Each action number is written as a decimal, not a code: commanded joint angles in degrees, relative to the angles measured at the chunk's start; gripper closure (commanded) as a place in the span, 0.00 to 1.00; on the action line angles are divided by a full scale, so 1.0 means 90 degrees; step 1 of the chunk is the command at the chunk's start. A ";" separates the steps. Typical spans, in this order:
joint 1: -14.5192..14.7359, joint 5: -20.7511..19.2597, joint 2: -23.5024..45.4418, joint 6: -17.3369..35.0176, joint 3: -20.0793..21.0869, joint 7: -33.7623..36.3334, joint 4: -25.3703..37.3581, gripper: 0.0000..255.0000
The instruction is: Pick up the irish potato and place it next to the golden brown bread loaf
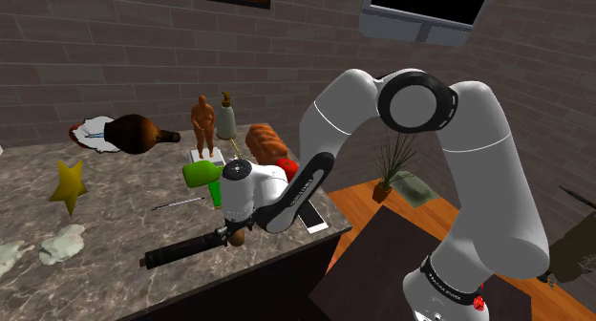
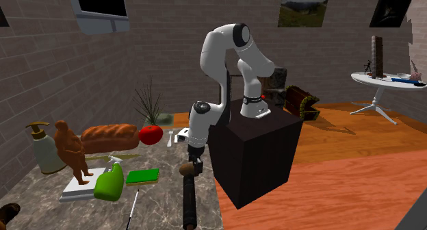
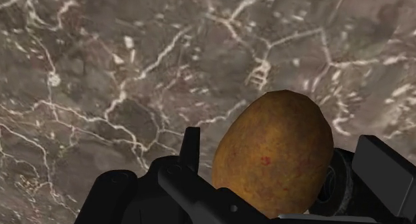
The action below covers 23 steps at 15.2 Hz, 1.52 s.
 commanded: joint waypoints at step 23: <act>-0.0320 0.0449 -0.0835 -0.0505 0.0422 -0.0405 -0.0333 1.00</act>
